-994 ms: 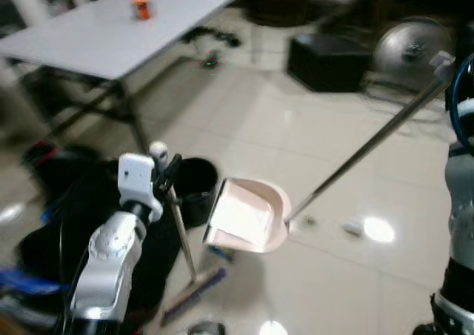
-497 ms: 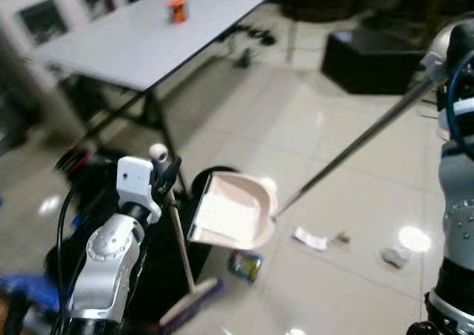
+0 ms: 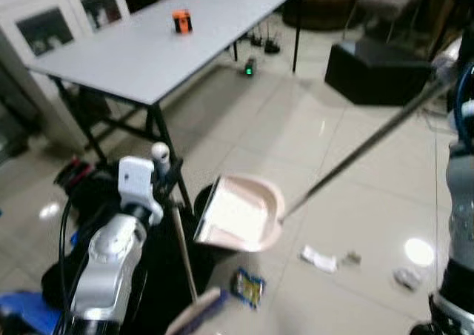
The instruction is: Sweep floor
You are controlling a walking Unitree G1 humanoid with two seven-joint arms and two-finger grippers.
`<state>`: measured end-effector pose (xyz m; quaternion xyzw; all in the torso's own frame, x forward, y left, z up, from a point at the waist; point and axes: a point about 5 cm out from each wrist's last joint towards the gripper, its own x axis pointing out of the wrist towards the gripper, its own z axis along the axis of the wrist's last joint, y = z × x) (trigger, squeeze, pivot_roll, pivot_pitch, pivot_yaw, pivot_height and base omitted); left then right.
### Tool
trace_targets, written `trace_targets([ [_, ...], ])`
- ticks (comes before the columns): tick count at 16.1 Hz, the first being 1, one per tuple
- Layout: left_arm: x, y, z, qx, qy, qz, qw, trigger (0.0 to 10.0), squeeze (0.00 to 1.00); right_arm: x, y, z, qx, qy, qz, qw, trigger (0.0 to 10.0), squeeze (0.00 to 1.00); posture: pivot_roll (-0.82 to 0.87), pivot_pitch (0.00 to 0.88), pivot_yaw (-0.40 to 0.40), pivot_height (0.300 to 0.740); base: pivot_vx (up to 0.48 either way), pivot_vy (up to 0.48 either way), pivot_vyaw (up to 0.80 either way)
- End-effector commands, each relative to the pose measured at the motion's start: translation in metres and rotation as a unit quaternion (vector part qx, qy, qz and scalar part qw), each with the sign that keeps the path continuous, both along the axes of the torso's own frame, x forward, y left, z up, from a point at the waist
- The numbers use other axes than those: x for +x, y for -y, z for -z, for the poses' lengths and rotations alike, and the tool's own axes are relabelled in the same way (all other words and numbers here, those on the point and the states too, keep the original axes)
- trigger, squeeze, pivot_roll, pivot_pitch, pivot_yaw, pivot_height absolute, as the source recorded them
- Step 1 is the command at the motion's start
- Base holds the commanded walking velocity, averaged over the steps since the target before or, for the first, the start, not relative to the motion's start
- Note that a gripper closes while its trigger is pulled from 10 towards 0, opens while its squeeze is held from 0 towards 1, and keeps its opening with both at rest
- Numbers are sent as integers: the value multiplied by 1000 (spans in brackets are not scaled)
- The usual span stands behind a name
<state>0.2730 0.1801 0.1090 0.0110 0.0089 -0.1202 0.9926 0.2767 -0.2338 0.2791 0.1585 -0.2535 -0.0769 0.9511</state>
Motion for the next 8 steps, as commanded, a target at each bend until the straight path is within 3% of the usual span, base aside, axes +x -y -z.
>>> trace_targets([
  [1, 2, 3, -11, 10, 25, 8, 1000, 10000, 0, -3, 6, -10, -1, 22, 13, 1000, 10000, 0, 20, 0, 77, 740, 390, 0, 0],
  [6, 1, 4, -11, 4, 22, 6, 1000, 10000, 0, 7, 2, -9, -16, 23, 6, 1000, 10000, 0, 27, 3, 72, 740, 384, 0, 0],
  [8, -2, 4, -6, -7, -1, 5, 1000, 10000, 0, 13, -1, -8, -34, 30, 4, 999, 10000, 0, 32, 4, 72, 740, 0, 0, 0],
])
